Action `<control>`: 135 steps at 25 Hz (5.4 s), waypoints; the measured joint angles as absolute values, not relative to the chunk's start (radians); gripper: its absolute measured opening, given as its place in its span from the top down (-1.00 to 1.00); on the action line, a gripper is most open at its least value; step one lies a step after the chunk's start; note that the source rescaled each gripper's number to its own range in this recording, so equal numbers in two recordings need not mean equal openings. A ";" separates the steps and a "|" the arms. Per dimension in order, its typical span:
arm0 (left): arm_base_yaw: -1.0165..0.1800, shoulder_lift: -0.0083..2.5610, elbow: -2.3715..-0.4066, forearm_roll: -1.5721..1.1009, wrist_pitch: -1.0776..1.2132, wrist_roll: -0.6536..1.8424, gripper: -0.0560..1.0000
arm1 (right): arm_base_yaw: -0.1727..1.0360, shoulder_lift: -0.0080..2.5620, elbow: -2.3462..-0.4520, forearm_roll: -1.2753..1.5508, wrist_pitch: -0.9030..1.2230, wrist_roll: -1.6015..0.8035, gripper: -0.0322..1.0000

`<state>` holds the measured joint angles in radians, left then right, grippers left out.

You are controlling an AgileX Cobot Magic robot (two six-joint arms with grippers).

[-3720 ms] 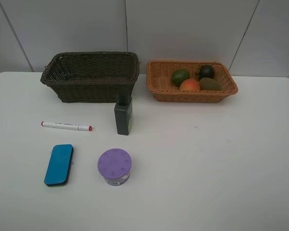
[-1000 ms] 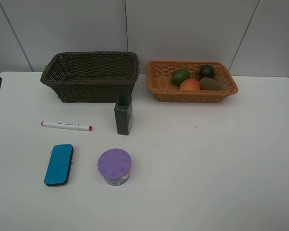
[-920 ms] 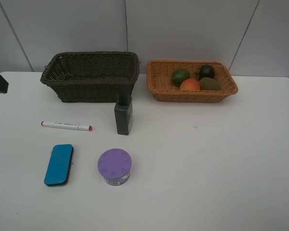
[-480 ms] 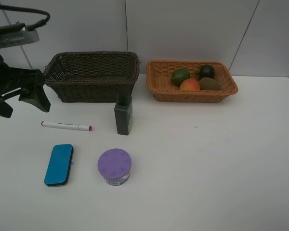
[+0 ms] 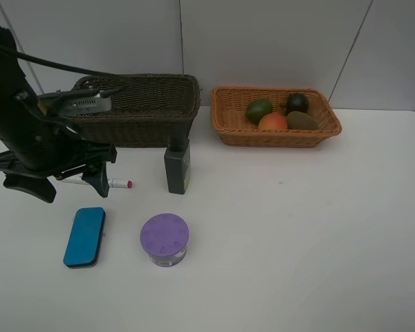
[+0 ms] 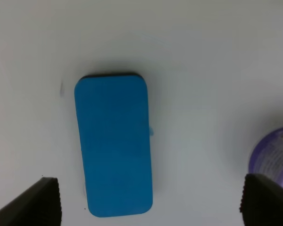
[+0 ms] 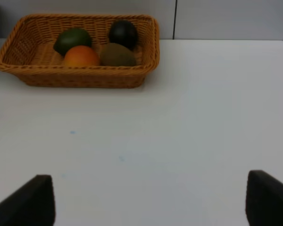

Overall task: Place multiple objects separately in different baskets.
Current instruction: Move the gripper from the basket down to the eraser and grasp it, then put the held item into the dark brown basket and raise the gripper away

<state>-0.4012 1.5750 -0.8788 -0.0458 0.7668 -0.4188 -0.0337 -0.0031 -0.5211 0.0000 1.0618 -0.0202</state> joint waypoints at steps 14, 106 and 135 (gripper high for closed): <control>-0.443 1.660 -0.798 0.000 0.665 -0.488 -1.00 | -0.034 -0.003 -0.521 0.000 1.062 -0.020 -0.87; -0.432 1.482 -0.792 0.047 0.654 -0.455 -0.19 | -0.034 -0.003 -0.521 0.000 1.061 -0.019 -0.88; -0.184 2.045 -1.664 0.308 0.769 -0.380 -0.19 | -0.034 -0.003 -0.521 0.000 1.060 -0.019 -0.88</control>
